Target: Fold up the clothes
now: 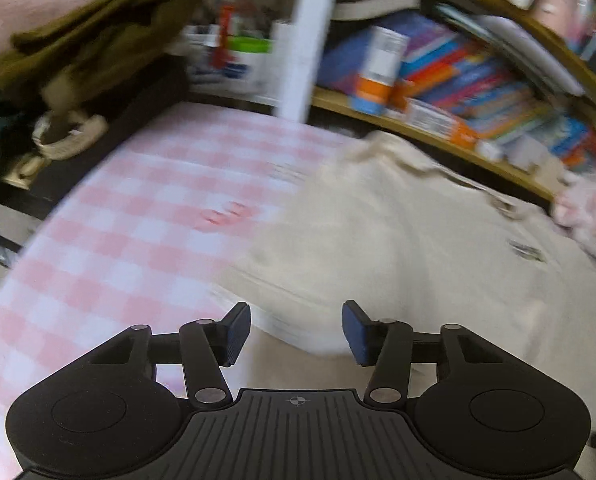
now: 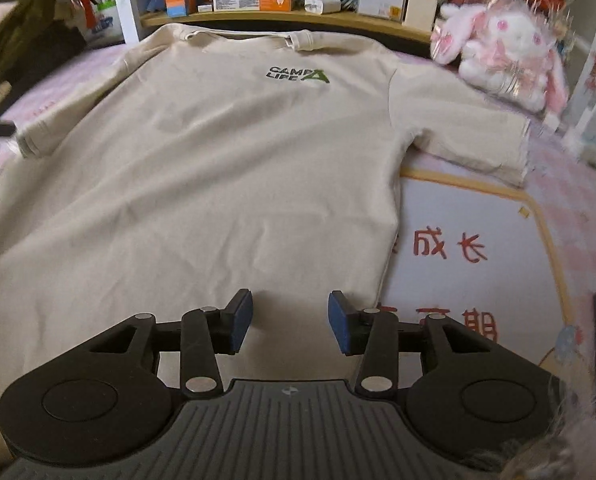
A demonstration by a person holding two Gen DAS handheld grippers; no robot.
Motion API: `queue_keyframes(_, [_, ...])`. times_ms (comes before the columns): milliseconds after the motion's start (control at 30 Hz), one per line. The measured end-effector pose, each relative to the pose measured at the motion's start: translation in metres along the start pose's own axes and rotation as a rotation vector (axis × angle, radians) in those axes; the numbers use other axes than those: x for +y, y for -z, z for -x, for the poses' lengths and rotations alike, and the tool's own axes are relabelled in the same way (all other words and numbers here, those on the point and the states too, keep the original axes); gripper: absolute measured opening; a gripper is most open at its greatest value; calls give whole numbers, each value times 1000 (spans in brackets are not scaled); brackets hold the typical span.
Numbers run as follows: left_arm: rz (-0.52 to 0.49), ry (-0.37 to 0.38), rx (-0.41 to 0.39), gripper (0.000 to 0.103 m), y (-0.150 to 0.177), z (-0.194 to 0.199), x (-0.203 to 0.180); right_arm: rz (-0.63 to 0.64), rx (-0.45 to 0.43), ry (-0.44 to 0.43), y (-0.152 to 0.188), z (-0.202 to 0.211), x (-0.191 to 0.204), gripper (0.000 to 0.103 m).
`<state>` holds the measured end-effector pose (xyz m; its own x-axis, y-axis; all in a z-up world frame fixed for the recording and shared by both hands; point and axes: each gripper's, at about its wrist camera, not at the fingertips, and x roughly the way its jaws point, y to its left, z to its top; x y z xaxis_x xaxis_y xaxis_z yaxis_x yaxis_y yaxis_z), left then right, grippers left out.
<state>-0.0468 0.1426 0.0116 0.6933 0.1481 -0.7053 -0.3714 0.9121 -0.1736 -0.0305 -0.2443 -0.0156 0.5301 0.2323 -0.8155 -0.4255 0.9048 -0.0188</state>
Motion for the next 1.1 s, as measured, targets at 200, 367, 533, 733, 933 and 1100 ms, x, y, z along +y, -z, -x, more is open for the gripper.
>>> queue_keyframes(200, [-134, -6, 29, 48, -7, -26, 9, -42, 13, 77, -2, -2, 8, 43])
queue_keyframes(367, [-115, 27, 64, 18, -9, -43, 17, -58, 15, 116, -3, -2, 13, 45])
queue_keyframes(533, [-68, 79, -17, 2, -33, -40, 35, -71, 19, 154, -5, -4, 18, 46])
queue_keyframes(733, [-104, -54, -166, 2, -120, -53, 61, -69, 25, 169, -7, -5, 19, 47])
queue_keyframes(933, [-146, -163, -139, 2, -149, -84, 69, -66, 30, 178, -7, -7, 19, 47])
queue_keyframes(1100, [-180, -224, -80, 8, -157, -110, 70, -61, 39, 188, -10, -8, 19, 47])
